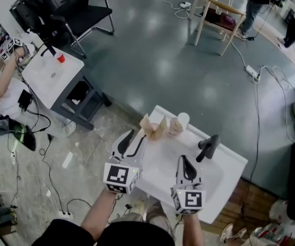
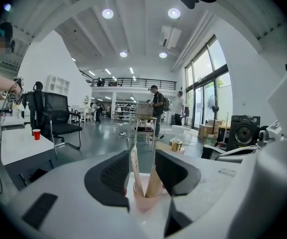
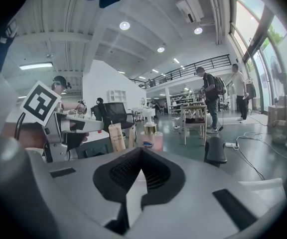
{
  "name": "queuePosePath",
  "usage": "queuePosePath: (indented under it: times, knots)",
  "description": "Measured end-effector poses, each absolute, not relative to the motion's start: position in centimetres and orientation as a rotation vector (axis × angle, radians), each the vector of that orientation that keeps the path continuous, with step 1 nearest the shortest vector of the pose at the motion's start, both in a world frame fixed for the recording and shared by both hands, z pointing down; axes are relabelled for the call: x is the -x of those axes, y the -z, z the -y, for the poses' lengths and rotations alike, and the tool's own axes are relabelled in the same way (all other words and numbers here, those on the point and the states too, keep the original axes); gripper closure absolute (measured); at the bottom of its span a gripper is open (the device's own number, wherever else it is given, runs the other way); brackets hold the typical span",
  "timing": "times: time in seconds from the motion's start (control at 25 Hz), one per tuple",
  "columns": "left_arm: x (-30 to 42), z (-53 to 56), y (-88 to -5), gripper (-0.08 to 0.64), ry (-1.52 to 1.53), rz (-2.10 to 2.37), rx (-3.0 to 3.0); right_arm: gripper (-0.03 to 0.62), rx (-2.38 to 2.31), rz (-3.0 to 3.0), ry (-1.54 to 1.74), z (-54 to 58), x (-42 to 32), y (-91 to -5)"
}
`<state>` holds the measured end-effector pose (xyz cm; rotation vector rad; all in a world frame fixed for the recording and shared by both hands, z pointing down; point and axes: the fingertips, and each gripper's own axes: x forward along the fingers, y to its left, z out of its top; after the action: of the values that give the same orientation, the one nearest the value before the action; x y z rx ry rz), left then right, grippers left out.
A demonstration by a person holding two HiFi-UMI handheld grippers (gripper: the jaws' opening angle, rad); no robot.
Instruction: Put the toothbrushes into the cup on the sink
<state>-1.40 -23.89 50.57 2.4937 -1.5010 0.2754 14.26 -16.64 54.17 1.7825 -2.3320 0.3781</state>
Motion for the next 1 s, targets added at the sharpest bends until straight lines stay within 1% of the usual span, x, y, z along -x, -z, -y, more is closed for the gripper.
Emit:
queuePosePath:
  times: [0.32,0.52,1.0]
  knots:
    - [2.6,20.0,-47.2,0.406,-0.244,1.492,-2.538,0.594,-1.827,2.350,-0.280,14.2,-13.4,-49.6]
    - [3.0,17.0,-45.0,0.440,-0.233,1.479,-2.569,0.594,-1.855,2.361,-0.221,12.1,-13.2,-47.3]
    - [5.6,8.4,-41.3,0.492,-0.191,1.473,-2.627,0.594,-1.887,2.394,-0.102,5.7,-10.8,-43.0]
